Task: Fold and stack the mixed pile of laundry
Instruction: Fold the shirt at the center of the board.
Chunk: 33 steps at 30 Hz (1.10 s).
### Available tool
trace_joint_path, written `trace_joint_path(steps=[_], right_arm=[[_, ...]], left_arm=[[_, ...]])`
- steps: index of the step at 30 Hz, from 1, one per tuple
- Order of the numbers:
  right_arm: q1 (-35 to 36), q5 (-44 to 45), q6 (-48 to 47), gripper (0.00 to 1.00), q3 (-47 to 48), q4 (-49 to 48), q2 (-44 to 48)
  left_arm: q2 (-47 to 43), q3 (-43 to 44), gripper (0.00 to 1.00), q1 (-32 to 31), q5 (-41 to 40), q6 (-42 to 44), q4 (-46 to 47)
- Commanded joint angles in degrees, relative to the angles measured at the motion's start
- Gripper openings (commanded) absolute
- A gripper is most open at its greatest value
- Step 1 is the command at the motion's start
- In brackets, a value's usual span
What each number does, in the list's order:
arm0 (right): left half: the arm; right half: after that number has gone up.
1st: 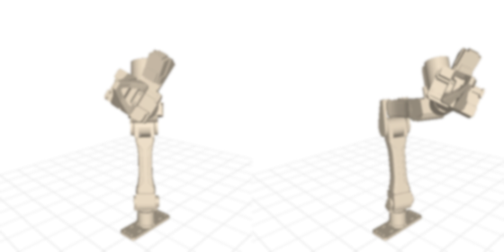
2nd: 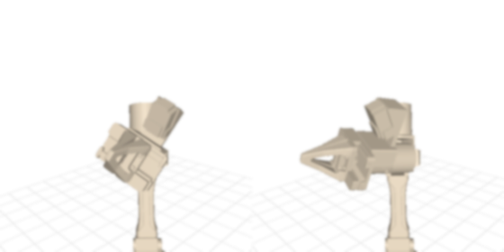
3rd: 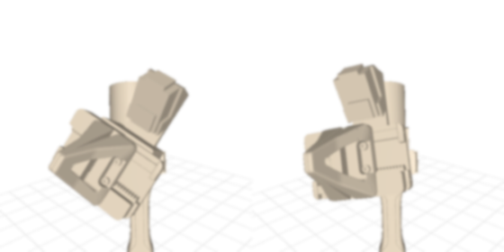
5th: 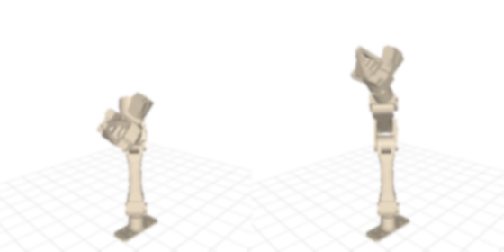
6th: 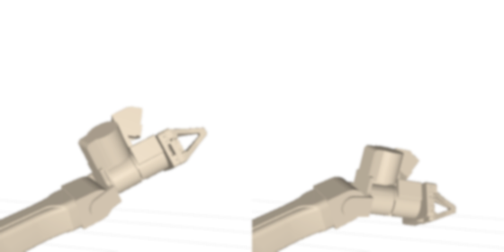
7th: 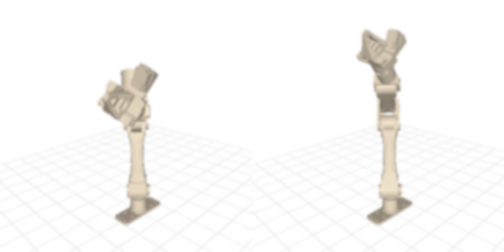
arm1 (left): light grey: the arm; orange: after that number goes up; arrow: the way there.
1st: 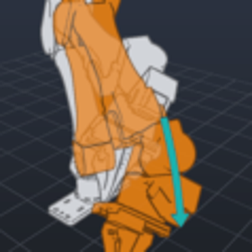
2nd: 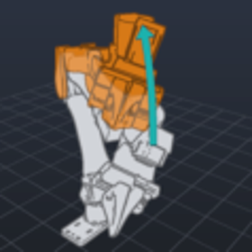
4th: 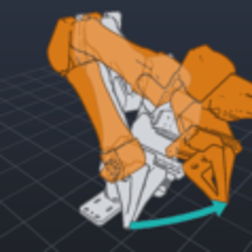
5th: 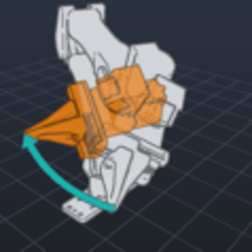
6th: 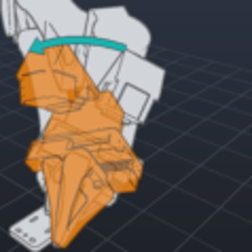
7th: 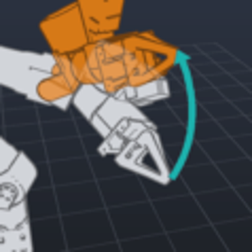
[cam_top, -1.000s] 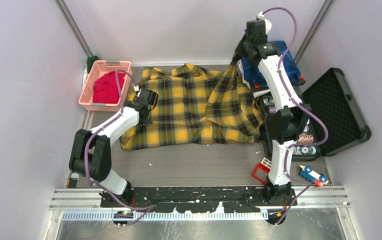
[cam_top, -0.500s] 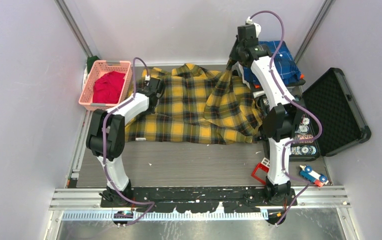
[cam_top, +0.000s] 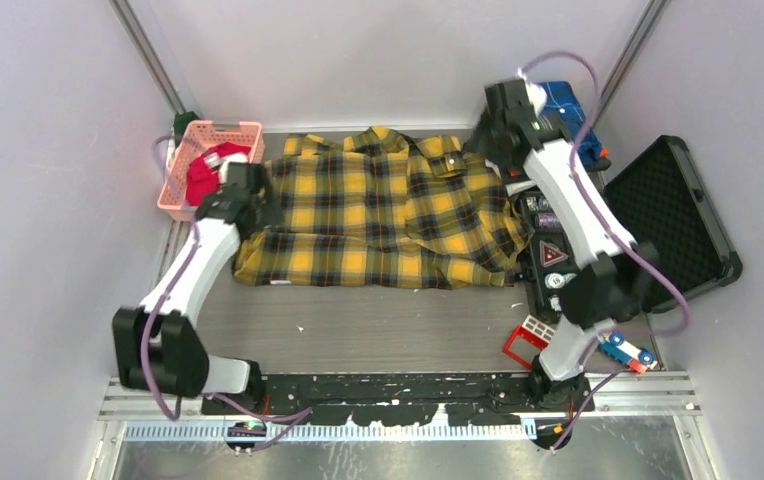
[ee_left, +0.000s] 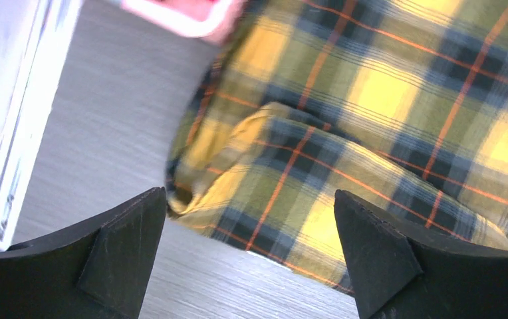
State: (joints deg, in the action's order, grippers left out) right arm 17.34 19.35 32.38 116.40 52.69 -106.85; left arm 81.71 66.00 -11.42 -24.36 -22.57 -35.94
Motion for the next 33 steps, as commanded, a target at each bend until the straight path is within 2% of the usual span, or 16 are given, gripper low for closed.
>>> trace_joint_path(steps=[1, 2, 4, 7, 11, 15, 19, 25, 26, 27, 30, 31, 33], right_arm=[[-0.3, -3.2, 12.2, 0.66, -25.6, -1.3, 22.9], [-0.1, -4.5, 13.0, 0.66, -32.4, -2.2, 26.4], [0.2, -6.0, 13.4, 0.65, -39.4, -1.8, 32.2], [0.5, -9.1, 13.3, 0.62, -46.3, 0.8, 38.5], [0.7, -13.1, 13.5, 0.62, -53.7, 2.0, 44.7], [0.6, -16.1, 13.7, 0.60, -57.6, 1.6, 48.2], [0.7, -17.0, 13.1, 0.57, -58.9, 1.5, 49.9], [0.6, -17.0, 12.2, 0.55, -60.3, 2.3, 50.5], [0.7, -17.1, 12.4, 0.55, -60.8, 2.2, 50.6], [0.6, -17.0, 12.5, 0.55, -61.3, 2.1, 50.8], [0.7, -16.6, 12.5, 0.55, -61.9, 2.4, 50.7], [0.6, -16.3, 12.2, 0.55, -62.1, 2.4, 50.4], [0.7, -15.3, 11.3, 0.57, -62.5, 1.7, 49.7]], left_arm=[[-8.9, -10.1, 0.98, 6.5, 6.9, -8.6, 1.5], [-10.7, -12.4, 0.97, 7.8, 8.0, -10.0, 2.0], [-14.1, -17.7, 0.94, 10.9, 14.1, -12.7, 4.5], [-18.7, -25.3, 0.89, 17.1, 21.1, -16.2, 10.4], [-20.6, -30.9, 0.87, 20.9, 24.9, -17.8, 14.5], [-19.4, -33.8, 0.85, 23.6, 27.6, -19.4, 17.6], [-17.8, -37.1, 0.83, 26.7, 30.6, -20.5, 25.9], [-12.3, -37.8, 0.71, 27.7, 29.1, -22.6, 32.2], [-11.0, -37.7, 0.66, 28.0, 29.0, -22.8, 33.3], [-9.8, -37.4, 0.56, 28.4, 29.1, -22.9, 34.0], [-7.7, -36.3, 0.08, 29.7, 28.7, -22.2, 34.8], [-7.8, -35.9, 0.01, 30.2, 27.0, -21.7, 33.4], [-9.2, -36.0, 0.00, 31.9, 24.9, -21.3, 32.2]])
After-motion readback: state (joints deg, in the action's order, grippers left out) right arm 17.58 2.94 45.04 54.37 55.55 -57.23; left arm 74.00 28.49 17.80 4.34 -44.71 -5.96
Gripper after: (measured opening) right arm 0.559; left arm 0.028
